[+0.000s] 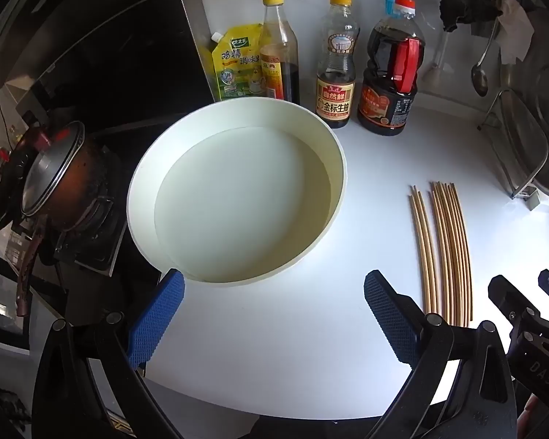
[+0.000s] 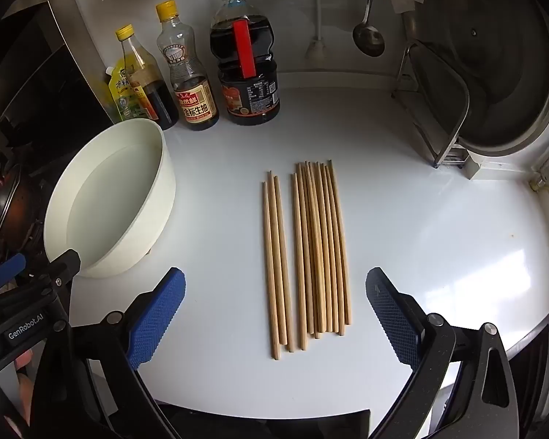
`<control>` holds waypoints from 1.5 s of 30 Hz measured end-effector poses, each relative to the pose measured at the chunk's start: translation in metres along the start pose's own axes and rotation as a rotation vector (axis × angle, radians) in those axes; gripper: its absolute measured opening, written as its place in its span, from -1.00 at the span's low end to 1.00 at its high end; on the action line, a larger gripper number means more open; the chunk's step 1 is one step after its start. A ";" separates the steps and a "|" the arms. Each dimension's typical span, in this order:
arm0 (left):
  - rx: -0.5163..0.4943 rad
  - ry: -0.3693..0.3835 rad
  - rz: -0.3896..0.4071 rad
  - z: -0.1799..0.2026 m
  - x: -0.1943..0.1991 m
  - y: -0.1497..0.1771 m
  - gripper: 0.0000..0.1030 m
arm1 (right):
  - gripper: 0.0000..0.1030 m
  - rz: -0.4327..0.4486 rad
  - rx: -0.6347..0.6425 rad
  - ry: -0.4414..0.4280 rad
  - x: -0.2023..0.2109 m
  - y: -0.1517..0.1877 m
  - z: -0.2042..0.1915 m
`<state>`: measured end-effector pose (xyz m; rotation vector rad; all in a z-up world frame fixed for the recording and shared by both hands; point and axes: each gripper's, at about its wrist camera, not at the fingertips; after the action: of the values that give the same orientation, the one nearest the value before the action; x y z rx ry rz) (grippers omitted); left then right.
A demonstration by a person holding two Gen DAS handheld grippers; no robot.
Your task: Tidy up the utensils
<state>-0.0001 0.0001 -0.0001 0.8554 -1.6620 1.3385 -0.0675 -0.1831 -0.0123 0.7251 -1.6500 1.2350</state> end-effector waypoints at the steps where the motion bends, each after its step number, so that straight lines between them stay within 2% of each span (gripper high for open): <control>1: 0.001 0.001 -0.002 0.000 0.000 0.000 0.88 | 0.84 -0.001 0.000 -0.001 0.000 0.000 0.000; 17: 0.008 0.008 -0.006 -0.015 0.001 -0.005 0.88 | 0.84 -0.001 -0.006 -0.001 -0.001 -0.003 -0.003; 18: 0.009 -0.001 0.000 -0.007 0.001 -0.003 0.88 | 0.84 -0.001 -0.007 -0.002 0.001 -0.003 -0.003; 45: 0.011 -0.002 0.003 -0.011 0.003 0.000 0.88 | 0.84 -0.001 -0.007 -0.008 0.000 0.000 -0.002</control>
<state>0.0010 0.0112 0.0042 0.8610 -1.6592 1.3511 -0.0670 -0.1815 -0.0118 0.7271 -1.6597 1.2268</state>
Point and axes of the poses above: each gripper's, at about its wrist camera, not at the fingertips, and x roughly against the way its jaws point, z to its right, y to its underside, and after that the axes turned 4 degrees about -z, right-handed
